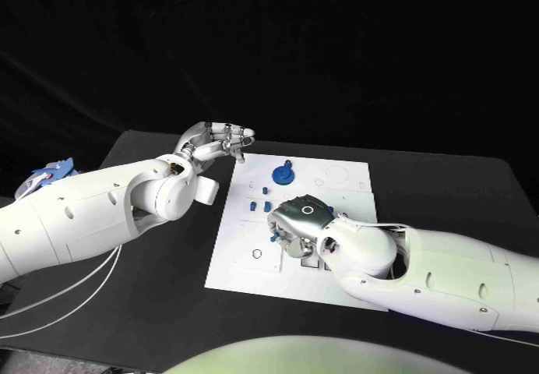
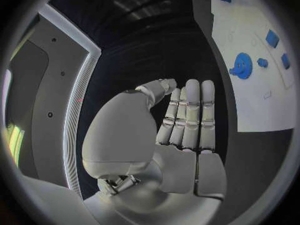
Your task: Assemble the parts on the task board
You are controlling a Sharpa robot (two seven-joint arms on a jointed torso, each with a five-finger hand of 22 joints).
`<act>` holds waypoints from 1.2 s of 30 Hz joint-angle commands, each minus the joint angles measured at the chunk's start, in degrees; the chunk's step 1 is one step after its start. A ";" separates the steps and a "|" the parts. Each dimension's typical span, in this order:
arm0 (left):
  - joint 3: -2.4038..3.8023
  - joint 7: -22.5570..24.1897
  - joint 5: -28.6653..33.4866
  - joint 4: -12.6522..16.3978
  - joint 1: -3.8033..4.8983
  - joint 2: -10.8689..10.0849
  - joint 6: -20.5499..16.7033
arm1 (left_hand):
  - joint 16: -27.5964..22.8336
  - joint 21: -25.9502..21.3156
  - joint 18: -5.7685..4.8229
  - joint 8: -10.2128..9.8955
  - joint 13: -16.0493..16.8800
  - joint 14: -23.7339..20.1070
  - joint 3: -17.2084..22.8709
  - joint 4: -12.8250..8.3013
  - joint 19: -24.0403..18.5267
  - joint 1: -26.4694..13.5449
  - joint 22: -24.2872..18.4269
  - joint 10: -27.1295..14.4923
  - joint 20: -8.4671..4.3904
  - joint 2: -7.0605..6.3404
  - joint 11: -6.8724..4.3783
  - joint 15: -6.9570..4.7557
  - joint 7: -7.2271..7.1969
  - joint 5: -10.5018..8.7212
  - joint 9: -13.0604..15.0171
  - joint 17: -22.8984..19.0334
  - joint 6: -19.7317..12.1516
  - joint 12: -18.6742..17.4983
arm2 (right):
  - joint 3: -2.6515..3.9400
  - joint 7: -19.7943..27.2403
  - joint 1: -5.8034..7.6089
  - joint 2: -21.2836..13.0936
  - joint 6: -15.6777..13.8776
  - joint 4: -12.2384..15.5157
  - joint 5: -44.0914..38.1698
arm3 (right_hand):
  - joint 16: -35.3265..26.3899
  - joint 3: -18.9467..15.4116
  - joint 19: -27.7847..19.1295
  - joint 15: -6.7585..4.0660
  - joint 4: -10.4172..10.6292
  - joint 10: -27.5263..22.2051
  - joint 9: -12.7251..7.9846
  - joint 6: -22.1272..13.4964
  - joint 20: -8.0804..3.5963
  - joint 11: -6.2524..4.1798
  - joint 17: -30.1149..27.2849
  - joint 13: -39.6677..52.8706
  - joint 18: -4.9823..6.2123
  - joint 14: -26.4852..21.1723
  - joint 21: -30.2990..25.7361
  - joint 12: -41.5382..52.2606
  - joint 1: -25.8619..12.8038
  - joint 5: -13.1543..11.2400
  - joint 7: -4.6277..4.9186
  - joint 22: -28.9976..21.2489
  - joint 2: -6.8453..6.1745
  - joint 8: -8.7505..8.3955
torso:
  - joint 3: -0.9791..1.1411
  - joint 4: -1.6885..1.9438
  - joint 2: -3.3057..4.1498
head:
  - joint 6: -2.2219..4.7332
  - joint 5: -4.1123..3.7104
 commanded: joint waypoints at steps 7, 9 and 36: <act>0.05 0.10 -0.06 0.01 0.04 0.13 1.01 | 0.07 0.14 0.76 -0.29 -0.05 -0.18 -0.20 -0.05 -0.52 -0.33 0.07 -0.34 0.05 0.18 -0.07 0.05 0.35 0.07 0.05 -0.08 -0.21 -0.19 | -0.07 -1.02 -0.08 -0.04 0.13 0.39 -0.92 | -0.36 0.00 0.30 -0.35 0.31 0.35 0.11 0.34 -0.02 -0.01 -0.05 -0.07 -0.67 1.89 0.19 -0.33 -0.61 -0.13 -0.14 0.94 -0.06 0.15 | 0.02 0.02 0.00 | 0.18 -0.09; 0.05 0.09 -0.06 0.00 0.04 0.13 1.02 | 0.07 0.14 0.76 -0.29 -0.05 -0.18 -0.20 -0.05 -0.52 -0.33 0.07 -0.34 0.05 0.18 -0.07 0.05 0.35 0.07 0.05 -0.08 -0.21 -0.19 | -0.07 -1.14 -0.08 -0.02 0.23 0.41 -0.92 | -0.36 0.00 0.30 -0.35 0.31 0.35 0.11 0.34 -0.02 -0.01 -0.05 -0.07 -0.67 1.89 0.19 -0.33 -0.61 -0.13 -0.14 0.94 -0.06 0.15 | 0.00 0.02 0.00 | 0.18 -0.09; 0.04 -0.16 -0.09 -0.02 0.04 0.13 1.19 | 0.10 0.14 0.76 -0.26 -0.07 -0.21 -0.22 -0.06 -0.55 -0.34 0.07 -0.44 0.08 0.21 -0.06 0.06 0.35 0.07 0.07 -0.08 -0.19 -0.17 | -0.07 -4.31 -0.08 0.45 4.18 0.68 -2.81 | -0.52 -0.16 0.19 -0.35 0.66 0.45 0.15 0.32 -0.05 0.03 -0.40 -0.07 -0.62 1.83 -0.10 -0.51 -1.00 -0.24 -0.12 0.81 -0.30 0.08 | -0.02 0.01 -0.01 | 0.07 -0.11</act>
